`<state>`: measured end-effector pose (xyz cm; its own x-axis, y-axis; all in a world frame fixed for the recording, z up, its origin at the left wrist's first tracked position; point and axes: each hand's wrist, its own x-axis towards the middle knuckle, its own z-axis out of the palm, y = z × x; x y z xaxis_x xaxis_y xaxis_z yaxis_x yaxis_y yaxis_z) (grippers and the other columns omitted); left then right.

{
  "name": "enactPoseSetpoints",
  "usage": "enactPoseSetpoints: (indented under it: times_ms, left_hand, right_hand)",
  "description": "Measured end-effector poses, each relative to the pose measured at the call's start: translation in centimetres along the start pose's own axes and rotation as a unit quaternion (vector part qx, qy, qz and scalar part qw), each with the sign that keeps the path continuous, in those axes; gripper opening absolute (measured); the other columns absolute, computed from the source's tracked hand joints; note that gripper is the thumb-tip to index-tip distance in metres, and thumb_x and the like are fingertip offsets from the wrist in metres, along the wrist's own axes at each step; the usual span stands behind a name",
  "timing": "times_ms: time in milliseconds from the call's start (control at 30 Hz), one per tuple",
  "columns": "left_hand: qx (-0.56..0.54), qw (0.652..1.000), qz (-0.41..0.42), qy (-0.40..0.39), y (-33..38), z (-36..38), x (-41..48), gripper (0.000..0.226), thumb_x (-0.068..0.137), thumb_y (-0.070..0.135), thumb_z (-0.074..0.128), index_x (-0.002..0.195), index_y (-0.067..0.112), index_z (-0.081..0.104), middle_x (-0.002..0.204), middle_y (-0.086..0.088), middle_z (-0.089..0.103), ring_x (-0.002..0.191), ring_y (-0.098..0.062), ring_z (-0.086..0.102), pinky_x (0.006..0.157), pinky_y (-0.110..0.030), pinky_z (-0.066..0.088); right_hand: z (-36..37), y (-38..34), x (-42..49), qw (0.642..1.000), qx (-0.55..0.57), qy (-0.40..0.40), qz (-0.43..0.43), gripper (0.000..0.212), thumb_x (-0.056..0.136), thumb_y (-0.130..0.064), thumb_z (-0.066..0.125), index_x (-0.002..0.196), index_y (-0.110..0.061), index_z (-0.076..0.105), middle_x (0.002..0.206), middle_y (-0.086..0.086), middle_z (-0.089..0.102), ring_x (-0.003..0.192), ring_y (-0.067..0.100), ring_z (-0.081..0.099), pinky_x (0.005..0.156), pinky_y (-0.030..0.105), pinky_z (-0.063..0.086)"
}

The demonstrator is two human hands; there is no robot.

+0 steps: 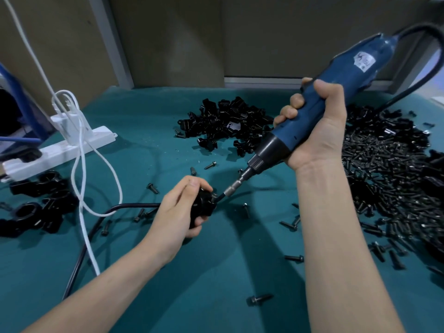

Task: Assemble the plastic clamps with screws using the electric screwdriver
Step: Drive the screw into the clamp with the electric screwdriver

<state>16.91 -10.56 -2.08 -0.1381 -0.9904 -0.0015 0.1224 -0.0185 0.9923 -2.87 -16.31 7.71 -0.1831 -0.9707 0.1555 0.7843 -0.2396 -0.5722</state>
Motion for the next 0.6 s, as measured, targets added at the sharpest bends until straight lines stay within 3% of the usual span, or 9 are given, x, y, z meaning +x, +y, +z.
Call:
enactPoseSetpoints:
  times_ms: [133, 333, 500, 600]
  left_hand:
    - [0.010, 0.999, -0.008, -0.044, 0.2, 0.0, 0.0, 0.032, 0.078, 0.054, 0.052, 0.078, 0.022, 0.058, 0.060, 0.002, 0.053, 0.048, -0.011, 0.034, 0.040, -0.014, 0.022]
    - [0.077, 0.994, -0.003, -0.074, 0.4, 0.4, -0.2, 0.035, 0.085, 0.047, 0.045, 0.084, 0.012, 0.052, 0.061, -0.006, 0.058, 0.046, -0.014, 0.030, 0.039, -0.014, 0.019]
    - [0.110, 0.990, 0.011, -0.092, 0.7, 0.9, -0.4, 0.030, 0.098, 0.025, 0.041, 0.085, 0.001, 0.053, 0.064, -0.016, 0.047, 0.033, 0.000, 0.037, 0.033, -0.009, 0.024]
    - [0.119, 0.988, -0.002, -0.102, 0.8, 0.6, -0.3, 0.028, 0.101, 0.017, 0.040, 0.082, 0.000, 0.050, 0.055, -0.001, 0.048, 0.031, 0.000, 0.035, 0.034, -0.008, 0.024]
  right_hand:
    - [0.9, 0.4, -0.4, 0.999, -0.025, -0.022, 0.007, 0.007, 0.088, -0.020, 0.051, 0.082, -0.017, 0.053, 0.058, -0.005, 0.047, 0.045, 0.008, 0.043, 0.048, 0.020, 0.041]
    - [1.3, 0.8, -0.8, 0.997, -0.064, -0.032, 0.023, 0.005, 0.087, -0.018, 0.052, 0.083, -0.016, 0.053, 0.057, -0.004, 0.048, 0.045, 0.009, 0.042, 0.048, 0.020, 0.040]
    - [1.6, 1.1, -1.0, 0.992, -0.092, -0.075, 0.033, 0.006, 0.081, -0.019, 0.055, 0.085, -0.015, 0.054, 0.058, -0.004, 0.048, 0.044, 0.009, 0.042, 0.048, 0.021, 0.041]
    - [1.8, 1.3, -1.0, 0.989, -0.102, -0.098, 0.032, 0.010, 0.078, -0.020, 0.054, 0.086, -0.014, 0.053, 0.057, -0.004, 0.048, 0.044, 0.009, 0.042, 0.048, 0.021, 0.041]
